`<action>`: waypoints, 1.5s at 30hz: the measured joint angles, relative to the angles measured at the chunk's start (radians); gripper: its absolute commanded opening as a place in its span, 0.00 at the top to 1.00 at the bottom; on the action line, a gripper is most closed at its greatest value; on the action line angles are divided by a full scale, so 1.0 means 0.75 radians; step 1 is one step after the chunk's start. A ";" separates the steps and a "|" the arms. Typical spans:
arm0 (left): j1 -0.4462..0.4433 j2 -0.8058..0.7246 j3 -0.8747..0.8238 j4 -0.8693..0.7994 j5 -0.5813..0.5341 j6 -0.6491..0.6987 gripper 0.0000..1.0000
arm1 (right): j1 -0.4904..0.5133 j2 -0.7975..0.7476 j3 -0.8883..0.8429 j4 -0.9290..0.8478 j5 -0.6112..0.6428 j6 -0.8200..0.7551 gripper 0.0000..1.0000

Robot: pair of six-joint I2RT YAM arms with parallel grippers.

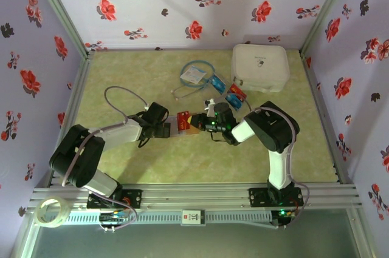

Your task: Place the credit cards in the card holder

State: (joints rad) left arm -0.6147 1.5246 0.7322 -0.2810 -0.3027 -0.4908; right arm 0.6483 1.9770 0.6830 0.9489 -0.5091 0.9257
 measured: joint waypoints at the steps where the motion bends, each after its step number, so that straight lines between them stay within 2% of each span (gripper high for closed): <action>1: 0.000 0.001 0.000 0.000 0.001 0.000 0.00 | 0.000 0.000 -0.002 0.005 0.000 0.002 1.00; 45: 0.000 0.018 0.000 0.026 0.001 0.000 0.00 | -0.036 0.029 -0.067 0.096 -0.055 0.033 1.00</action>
State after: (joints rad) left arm -0.6147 1.5383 0.7322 -0.2611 -0.3019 -0.4908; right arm 0.6216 1.9987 0.6327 1.0210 -0.5507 0.9501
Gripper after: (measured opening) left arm 0.996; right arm 0.054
